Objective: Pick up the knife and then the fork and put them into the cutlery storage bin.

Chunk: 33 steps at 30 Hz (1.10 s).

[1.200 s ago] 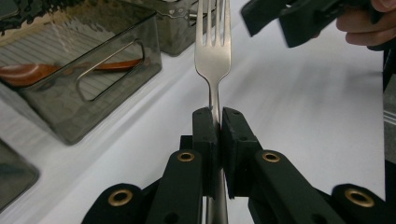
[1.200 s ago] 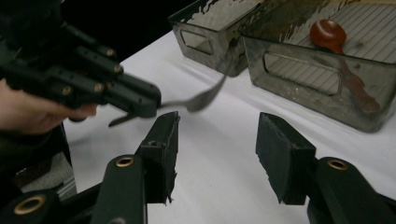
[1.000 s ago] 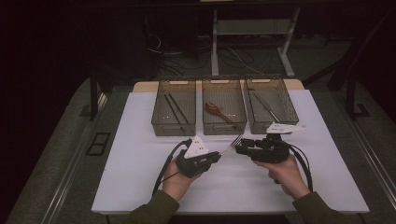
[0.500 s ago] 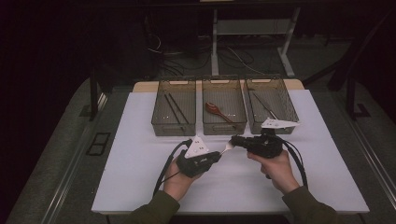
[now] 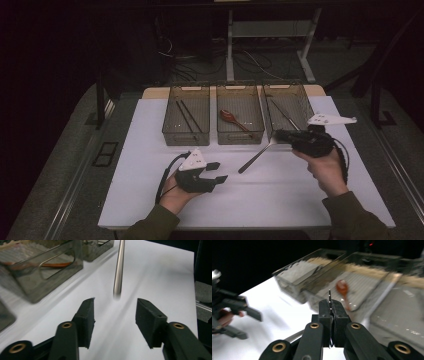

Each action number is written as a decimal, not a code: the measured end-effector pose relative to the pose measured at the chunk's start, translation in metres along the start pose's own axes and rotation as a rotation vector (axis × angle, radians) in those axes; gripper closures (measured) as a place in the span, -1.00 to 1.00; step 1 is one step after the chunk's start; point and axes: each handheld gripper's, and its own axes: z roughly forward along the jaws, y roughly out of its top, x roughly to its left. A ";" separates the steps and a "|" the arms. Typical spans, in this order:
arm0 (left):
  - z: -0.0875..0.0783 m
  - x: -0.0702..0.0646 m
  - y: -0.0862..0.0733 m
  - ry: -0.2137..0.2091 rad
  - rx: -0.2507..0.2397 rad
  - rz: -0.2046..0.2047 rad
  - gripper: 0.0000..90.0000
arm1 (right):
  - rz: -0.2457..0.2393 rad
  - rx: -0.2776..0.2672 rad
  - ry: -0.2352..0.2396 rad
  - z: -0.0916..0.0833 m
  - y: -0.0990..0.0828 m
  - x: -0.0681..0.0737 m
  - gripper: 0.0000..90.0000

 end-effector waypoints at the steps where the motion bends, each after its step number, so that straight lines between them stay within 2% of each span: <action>1: -0.003 0.001 -0.002 -0.001 -0.012 -0.013 0.03 | 0.002 -0.008 -0.016 -0.005 0.004 -0.004 0.95; 4: -0.011 0.004 -0.007 -0.001 -0.028 -0.030 -0.06 | -0.004 -0.034 -0.070 -0.023 0.017 -0.017 0.95; 10: -0.025 0.011 -0.019 0.008 -0.025 -0.038 -0.23 | -0.032 -0.072 -0.195 -0.056 0.047 -0.042 0.96; 12: -0.029 0.015 -0.023 0.011 -0.030 -0.048 -0.29 | -0.043 -0.076 -0.244 -0.066 0.060 -0.052 0.96; 16: -0.033 0.020 -0.027 0.012 -0.025 -0.051 -0.42 | -0.063 -0.046 -0.326 -0.073 0.077 -0.069 0.96; 20: -0.032 0.021 -0.028 0.006 -0.011 -0.053 -0.49 | -0.095 0.023 -0.413 -0.070 0.086 -0.084 0.96; 23: -0.030 0.021 -0.029 0.002 0.000 -0.041 -0.52 | -0.126 0.101 -0.461 -0.065 0.086 -0.094 0.96; 26: -0.029 0.020 -0.029 0.002 -0.004 -0.051 -0.54 | -0.173 0.180 -0.517 -0.054 0.084 -0.102 0.96; 30: -0.030 0.020 -0.028 0.005 -0.001 -0.049 -0.55 | -0.206 0.268 -0.517 -0.031 0.079 -0.110 0.96; 33: -0.030 0.021 -0.029 0.003 0.000 -0.052 -0.55 | -0.235 0.321 -0.493 -0.013 0.077 -0.110 0.96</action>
